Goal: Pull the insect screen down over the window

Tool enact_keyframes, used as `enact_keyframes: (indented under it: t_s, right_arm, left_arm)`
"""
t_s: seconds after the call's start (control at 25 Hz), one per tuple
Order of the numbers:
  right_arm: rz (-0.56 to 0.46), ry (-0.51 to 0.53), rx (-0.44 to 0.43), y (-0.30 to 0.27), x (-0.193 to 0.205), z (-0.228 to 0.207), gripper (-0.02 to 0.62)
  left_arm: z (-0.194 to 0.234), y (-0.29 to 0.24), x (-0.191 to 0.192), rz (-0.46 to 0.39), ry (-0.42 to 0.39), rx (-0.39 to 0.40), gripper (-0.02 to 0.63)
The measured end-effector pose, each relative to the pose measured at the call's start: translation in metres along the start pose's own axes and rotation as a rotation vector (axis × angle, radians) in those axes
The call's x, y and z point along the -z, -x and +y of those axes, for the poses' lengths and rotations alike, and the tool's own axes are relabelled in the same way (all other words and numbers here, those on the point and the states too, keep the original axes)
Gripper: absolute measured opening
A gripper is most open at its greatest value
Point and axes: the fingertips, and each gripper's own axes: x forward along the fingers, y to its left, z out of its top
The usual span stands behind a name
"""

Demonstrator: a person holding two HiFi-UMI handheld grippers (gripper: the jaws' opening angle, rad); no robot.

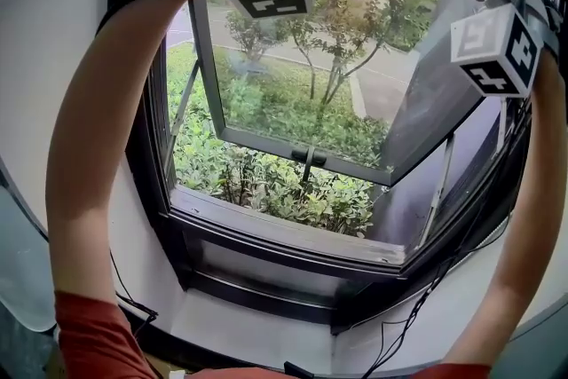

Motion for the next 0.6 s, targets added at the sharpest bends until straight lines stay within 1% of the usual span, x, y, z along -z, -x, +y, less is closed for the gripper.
enact_keyframes:
  t_s: [0.16,0.52,0.6]
  right_arm:
    - [-0.013,-0.009,-0.014,0.008,-0.001,0.011,0.179]
    - [-0.044,-0.016,-0.032,0.029,-0.002,0.034,0.180]
    - [-0.049,-0.020,-0.037,0.033,-0.003,0.039,0.184]
  left_arm:
    - [-0.014,0.007,0.000,-0.019,0.025,0.014,0.172]
    - [-0.034,0.031,-0.003,-0.045,0.044,0.040,0.172]
    - [-0.039,0.035,-0.004,-0.048,0.054,0.057,0.172]
